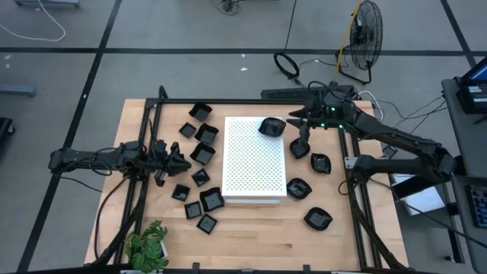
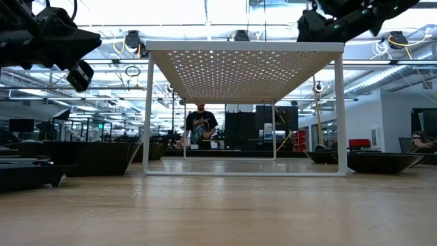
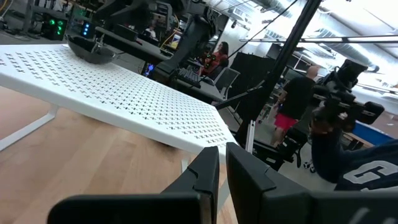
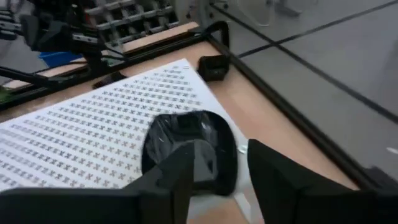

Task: Pick & Place Mini shaped plates
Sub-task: Stack the black leaf shaped plate on top of the other black leaf shaped plate on the shelf

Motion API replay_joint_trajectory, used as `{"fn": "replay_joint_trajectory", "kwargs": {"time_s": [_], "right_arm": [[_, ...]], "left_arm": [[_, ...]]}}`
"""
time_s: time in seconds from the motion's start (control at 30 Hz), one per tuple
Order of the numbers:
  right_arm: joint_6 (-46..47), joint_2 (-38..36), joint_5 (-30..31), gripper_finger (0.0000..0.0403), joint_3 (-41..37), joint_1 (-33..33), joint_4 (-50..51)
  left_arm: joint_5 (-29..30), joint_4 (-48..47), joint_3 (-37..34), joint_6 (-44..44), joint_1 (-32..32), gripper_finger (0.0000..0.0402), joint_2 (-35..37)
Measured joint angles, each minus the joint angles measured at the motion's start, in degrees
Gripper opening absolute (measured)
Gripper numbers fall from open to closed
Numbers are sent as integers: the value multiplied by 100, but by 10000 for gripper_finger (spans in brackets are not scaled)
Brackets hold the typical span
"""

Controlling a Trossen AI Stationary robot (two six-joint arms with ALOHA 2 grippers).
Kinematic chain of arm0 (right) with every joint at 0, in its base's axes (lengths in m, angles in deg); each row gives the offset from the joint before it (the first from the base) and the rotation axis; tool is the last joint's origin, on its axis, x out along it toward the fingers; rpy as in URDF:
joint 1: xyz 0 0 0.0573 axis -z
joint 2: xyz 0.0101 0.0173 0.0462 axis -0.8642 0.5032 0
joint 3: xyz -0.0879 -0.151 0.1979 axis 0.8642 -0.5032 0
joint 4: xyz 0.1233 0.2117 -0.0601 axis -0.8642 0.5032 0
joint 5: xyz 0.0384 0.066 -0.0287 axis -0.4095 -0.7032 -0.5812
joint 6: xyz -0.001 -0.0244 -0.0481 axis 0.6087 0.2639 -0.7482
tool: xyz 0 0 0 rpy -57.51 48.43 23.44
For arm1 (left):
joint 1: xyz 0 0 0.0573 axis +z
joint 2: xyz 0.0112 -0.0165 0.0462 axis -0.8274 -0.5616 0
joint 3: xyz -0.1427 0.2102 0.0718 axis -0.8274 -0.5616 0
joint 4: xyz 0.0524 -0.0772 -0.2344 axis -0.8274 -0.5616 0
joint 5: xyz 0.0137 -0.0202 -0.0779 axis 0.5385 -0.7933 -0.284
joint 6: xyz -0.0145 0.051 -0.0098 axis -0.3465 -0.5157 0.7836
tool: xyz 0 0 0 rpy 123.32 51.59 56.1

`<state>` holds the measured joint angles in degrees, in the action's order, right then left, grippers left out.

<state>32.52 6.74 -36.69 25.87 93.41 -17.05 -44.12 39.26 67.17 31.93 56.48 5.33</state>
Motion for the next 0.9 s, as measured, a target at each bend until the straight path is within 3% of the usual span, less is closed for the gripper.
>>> {"fn": "replay_joint_trajectory", "kwargs": {"time_s": [0.2,0.33,0.57,0.9], "right_arm": [[63,-769,1472,173,1,0,1580],[736,-821,2103,175,0,2,2768],[1687,-111,2087,170,-449,2,3374],[1791,945,1641,169,-788,2,2643]], "left_arm": [[-1,0,-1,-1,1,31,0],[-1,0,0,-2,2,31,0],[-2,-1,-1,-2,1,31,-1],[-1,1,0,-2,1,31,-1]]}}
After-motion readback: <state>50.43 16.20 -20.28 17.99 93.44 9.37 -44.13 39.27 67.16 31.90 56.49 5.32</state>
